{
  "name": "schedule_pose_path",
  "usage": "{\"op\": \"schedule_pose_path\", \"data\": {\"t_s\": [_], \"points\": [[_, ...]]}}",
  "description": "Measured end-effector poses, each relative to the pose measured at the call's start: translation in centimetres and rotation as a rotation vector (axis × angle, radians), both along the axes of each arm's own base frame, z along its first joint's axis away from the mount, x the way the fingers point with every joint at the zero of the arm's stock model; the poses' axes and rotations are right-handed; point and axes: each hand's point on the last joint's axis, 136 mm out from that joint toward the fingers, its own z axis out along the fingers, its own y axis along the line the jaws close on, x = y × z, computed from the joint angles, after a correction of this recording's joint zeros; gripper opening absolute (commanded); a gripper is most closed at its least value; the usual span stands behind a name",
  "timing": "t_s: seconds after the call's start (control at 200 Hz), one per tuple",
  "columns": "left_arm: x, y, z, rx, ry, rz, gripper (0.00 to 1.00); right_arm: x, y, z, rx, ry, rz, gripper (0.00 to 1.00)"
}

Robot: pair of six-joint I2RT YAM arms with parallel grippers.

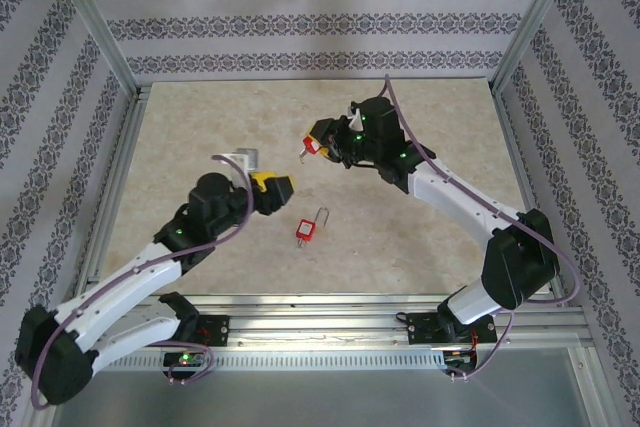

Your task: Unlock with the key

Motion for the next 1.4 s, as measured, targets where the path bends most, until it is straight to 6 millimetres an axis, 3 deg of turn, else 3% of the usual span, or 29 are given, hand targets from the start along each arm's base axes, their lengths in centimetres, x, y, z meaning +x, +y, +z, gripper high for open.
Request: {"op": "schedule_pose_path", "data": {"t_s": [0.18, 0.455, 0.68, 0.849, 1.199, 1.399], "points": [[0.5, -1.9, -1.4, 0.218, -0.158, -0.101, 0.51, -0.5, 0.1, 0.3, -0.006, 0.013, 0.029, 0.10], [2.0, -3.1, 0.3, 0.412, -0.423, -0.169, 0.45, -0.9, 0.2, 0.0, -0.015, 0.027, 0.047, 0.09], [4.0, -2.5, 0.1, 0.394, -0.411, -0.138, 0.36, -1.4, 0.8, -0.1, -0.017, 0.030, 0.063, 0.09], [4.4, -2.3, -0.1, 0.353, -0.373, -0.137, 0.24, -1.8, 1.4, -0.5, -0.023, 0.034, 0.080, 0.08], [4.6, -2.0, 0.5, 0.197, -0.332, -0.135, 0.18, -1.7, 1.8, -0.7, -0.022, 0.028, 0.088, 0.08], [4.5, -2.3, 0.0, 0.172, -0.313, -0.149, 0.01, -1.4, 1.9, -1.3, -0.033, 0.032, 0.082, 0.07]]}}
